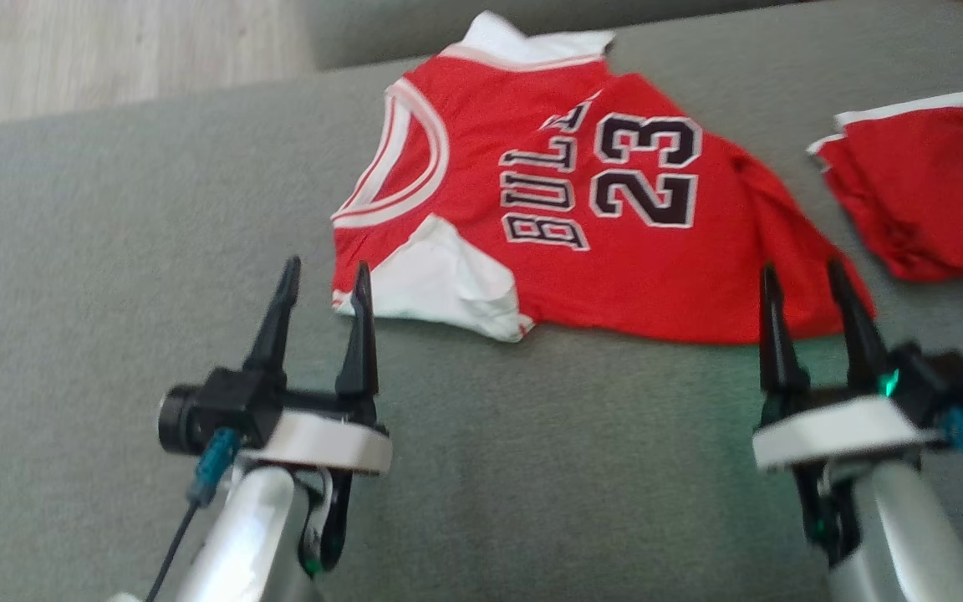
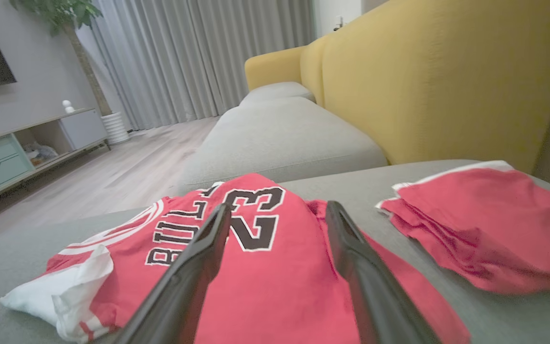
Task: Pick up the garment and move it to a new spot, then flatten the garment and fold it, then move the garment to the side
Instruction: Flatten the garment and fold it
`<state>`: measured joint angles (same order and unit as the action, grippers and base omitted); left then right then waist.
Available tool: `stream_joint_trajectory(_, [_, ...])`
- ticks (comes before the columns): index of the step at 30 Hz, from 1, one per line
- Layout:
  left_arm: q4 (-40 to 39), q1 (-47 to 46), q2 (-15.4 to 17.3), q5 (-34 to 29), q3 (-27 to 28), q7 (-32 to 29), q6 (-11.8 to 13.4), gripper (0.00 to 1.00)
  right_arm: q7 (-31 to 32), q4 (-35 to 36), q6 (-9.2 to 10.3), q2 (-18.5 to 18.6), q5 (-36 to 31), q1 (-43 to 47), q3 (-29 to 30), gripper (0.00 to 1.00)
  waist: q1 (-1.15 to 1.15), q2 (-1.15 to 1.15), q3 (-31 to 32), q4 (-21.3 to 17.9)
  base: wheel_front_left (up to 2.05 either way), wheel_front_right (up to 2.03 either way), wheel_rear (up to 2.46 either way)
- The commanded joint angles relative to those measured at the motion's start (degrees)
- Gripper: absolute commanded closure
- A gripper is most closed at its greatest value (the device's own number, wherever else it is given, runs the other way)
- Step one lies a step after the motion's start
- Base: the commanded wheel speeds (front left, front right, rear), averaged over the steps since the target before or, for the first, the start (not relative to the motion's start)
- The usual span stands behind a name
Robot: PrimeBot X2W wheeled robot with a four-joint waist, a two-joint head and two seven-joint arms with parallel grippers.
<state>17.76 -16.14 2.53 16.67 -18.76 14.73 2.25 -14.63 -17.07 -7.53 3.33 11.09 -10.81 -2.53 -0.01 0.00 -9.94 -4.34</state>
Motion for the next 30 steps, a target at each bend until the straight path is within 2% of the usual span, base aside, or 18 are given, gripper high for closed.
stream_joint_trajectory(1, [-1.37, -0.36, 0.46, -0.67, 1.9, 0.27, -0.3, 0.0, -0.36, 2.69, 0.04, -0.42, 0.1, 0.15, -1.34, 0.0, 0.01, 0.0, 2.04, -1.89, 0.0, 0.0, 0.0])
stream_joint_trajectory(5, [-0.69, 0.47, 0.4, -0.81, 1.85, 0.27, -0.6, 0.0, -0.36, 4.59, 0.04, -0.44, 1.42, 3.67, -0.77, 0.0, 0.01, 0.0, 2.74, -2.65, 0.0, 0.0, 0.0])
stream_joint_trajectory(12, [3.37, -1.68, 0.36, -1.85, -0.41, 0.26, -1.66, 0.0, -0.37, 5.85, 0.04, -0.45, 2.48, 4.38, -0.72, 0.0, 0.01, 0.0, 2.22, -3.88, 0.0, 0.0, 0.0])
stream_joint_trajectory(16, [8.29, -5.46, 0.36, -1.8, -3.63, -2.77, -1.47, 0.0, -0.37, 5.52, 0.04, -0.45, 3.08, 4.64, -1.42, 0.0, 0.01, 0.0, 1.26, -4.57, 0.0, 0.0, 0.0])
stream_joint_trajectory(24, [16.73, -13.07, 0.35, 0.5, -7.09, -9.12, 2.1, 0.0, -0.37, 4.58, 0.04, -0.45, 4.57, 4.04, -4.01, 0.0, 0.01, 0.0, -0.44, -7.4, 0.0, 0.0, 0.0])
stream_joint_trajectory(30, [22.17, -17.29, 0.35, 3.51, -8.24, -11.31, 3.54, 0.0, -0.37, 4.08, 0.04, -0.45, 5.55, 3.67, -4.96, 0.0, 0.01, 0.0, -1.36, -9.61, 0.0, 0.0, 0.0])
